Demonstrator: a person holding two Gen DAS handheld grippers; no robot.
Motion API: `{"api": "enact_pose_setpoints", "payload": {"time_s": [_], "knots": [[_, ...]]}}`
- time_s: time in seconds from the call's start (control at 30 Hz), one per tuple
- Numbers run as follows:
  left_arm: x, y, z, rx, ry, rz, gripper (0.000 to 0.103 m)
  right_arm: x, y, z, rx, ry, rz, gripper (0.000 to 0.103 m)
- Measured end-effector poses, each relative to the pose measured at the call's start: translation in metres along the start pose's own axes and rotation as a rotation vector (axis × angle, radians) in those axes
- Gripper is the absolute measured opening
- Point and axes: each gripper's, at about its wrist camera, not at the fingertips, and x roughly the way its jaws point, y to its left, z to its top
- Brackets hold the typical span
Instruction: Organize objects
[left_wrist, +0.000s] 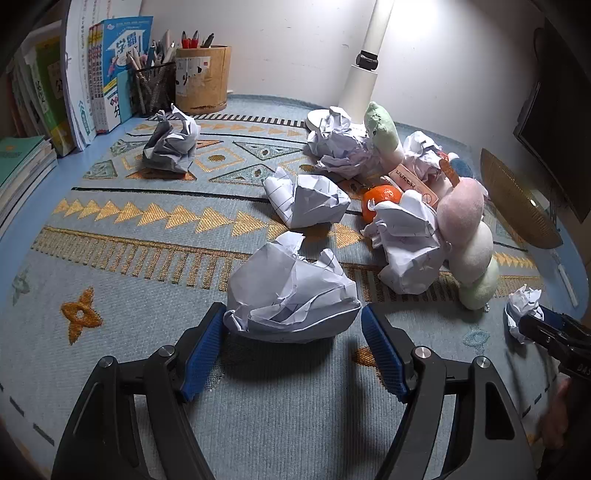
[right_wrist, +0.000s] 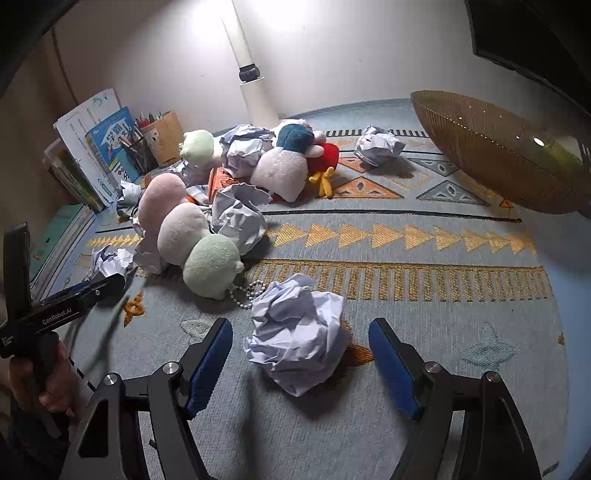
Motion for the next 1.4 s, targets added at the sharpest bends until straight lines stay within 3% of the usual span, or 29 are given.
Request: {"api": "enact_pose_setpoints", "payload": {"time_s": [0.03,0.07,0.1,0.13,0.17,0.33,0.43,0.53,0.73,0.9,1.07,1.17,1.23,1.33,1.4], "knots": [[0.000,0.000,0.000,0.002,-0.001,0.005,0.073,0.002,0.003,0.000,0.000,0.005,-0.002,0.069],[0.000,0.000,0.000,0.001,-0.007,0.013,0.073,0.005,0.005,-0.001,-0.008,0.015,-0.018,0.056],[-0.002,0.001,0.000,-0.005,-0.017,0.021,0.069,0.007,0.007,-0.002,-0.018,0.022,-0.034,0.054],[-0.003,0.002,0.000,-0.015,-0.028,0.022,0.056,0.006,0.008,-0.002,-0.023,0.010,-0.036,0.051],[-0.004,0.004,0.000,-0.028,-0.036,0.014,0.056,0.002,0.009,-0.002,-0.031,-0.011,-0.029,0.048],[-0.022,0.002,-0.004,-0.027,-0.119,0.008,0.055,-0.015,-0.004,-0.006,0.024,-0.066,0.016,0.047],[-0.035,-0.017,-0.007,-0.014,-0.135,-0.062,0.055,-0.034,-0.020,-0.006,0.052,-0.104,-0.003,0.047],[-0.053,-0.057,0.002,0.051,-0.184,-0.115,0.055,-0.073,-0.042,0.008,0.083,-0.193,-0.059,0.047],[-0.060,-0.176,0.057,0.206,-0.229,-0.295,0.055,-0.152,-0.099,0.053,0.185,-0.393,-0.223,0.048],[-0.030,-0.261,0.094,0.282,-0.227,-0.378,0.055,-0.153,-0.143,0.087,0.235,-0.384,-0.297,0.048],[0.009,-0.306,0.124,0.279,-0.210,-0.423,0.055,-0.136,-0.161,0.114,0.192,-0.374,-0.358,0.048],[0.027,-0.326,0.135,0.314,-0.218,-0.430,0.062,-0.120,-0.163,0.128,0.137,-0.364,-0.391,0.055],[0.037,-0.333,0.140,0.322,-0.213,-0.413,0.081,-0.111,-0.165,0.133,0.119,-0.367,-0.442,0.064],[0.042,-0.322,0.141,0.304,-0.203,-0.402,0.084,-0.103,-0.170,0.134,0.104,-0.377,-0.458,0.079],[0.035,-0.302,0.134,0.287,-0.199,-0.399,0.084,-0.099,-0.173,0.134,0.095,-0.392,-0.469,0.080]]}}
